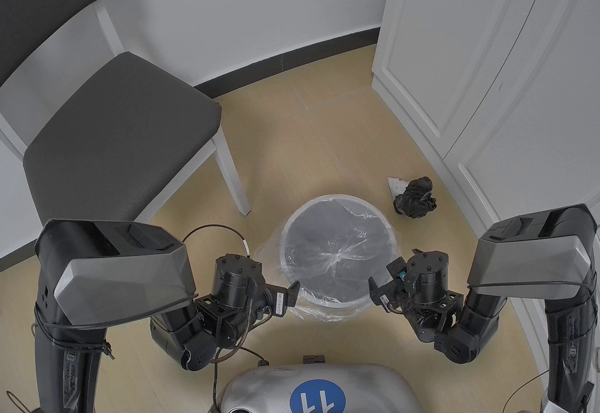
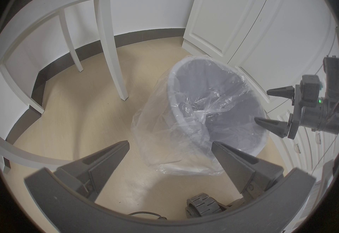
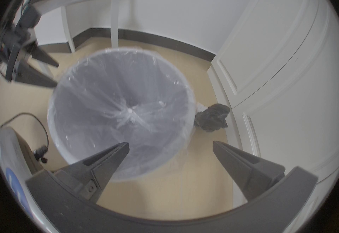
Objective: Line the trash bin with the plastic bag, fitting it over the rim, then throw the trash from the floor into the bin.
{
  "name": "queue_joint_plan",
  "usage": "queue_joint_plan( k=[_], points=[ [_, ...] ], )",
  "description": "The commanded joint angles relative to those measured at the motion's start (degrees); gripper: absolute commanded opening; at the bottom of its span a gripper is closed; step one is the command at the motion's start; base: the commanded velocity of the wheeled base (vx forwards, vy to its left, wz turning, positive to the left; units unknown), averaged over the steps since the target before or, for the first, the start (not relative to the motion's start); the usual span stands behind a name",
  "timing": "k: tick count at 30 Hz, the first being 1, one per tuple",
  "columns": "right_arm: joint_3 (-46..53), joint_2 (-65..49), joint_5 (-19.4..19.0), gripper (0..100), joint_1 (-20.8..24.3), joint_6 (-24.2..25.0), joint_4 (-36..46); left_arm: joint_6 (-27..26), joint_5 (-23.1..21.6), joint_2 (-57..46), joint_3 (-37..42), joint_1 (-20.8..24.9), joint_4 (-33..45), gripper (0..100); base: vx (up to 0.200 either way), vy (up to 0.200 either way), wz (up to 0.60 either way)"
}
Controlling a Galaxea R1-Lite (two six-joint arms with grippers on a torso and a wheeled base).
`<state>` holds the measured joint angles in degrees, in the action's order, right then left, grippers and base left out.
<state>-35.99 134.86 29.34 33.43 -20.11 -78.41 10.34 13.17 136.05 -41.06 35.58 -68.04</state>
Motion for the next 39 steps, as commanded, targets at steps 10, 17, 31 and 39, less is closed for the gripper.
queue_joint_plan(
  k=[10, 17, 31, 39],
  points=[
    [-1.5, 0.8, 0.2, 100, -2.0, -2.3, -5.2, 0.1, 0.0, -0.3, 0.0, -0.1, -0.2, 100, 0.000, 0.000, 0.00],
    [-8.4, 1.9, 0.9, 100, -4.8, -0.2, -5.1, 0.1, 0.0, -0.4, 0.0, -0.3, -0.3, 100, 0.000, 0.000, 0.00],
    [-29.0, 6.1, 1.0, 100, -4.1, 20.3, 5.1, 0.0, 0.1, -2.3, 0.2, -0.7, 0.0, 100, 0.000, 0.000, 0.00],
    [-31.6, 0.6, 0.3, 100, -3.2, 33.7, 21.5, 0.0, 0.1, -2.1, 0.2, -0.8, 0.0, 100, 0.000, 0.000, 0.00]
  ],
)
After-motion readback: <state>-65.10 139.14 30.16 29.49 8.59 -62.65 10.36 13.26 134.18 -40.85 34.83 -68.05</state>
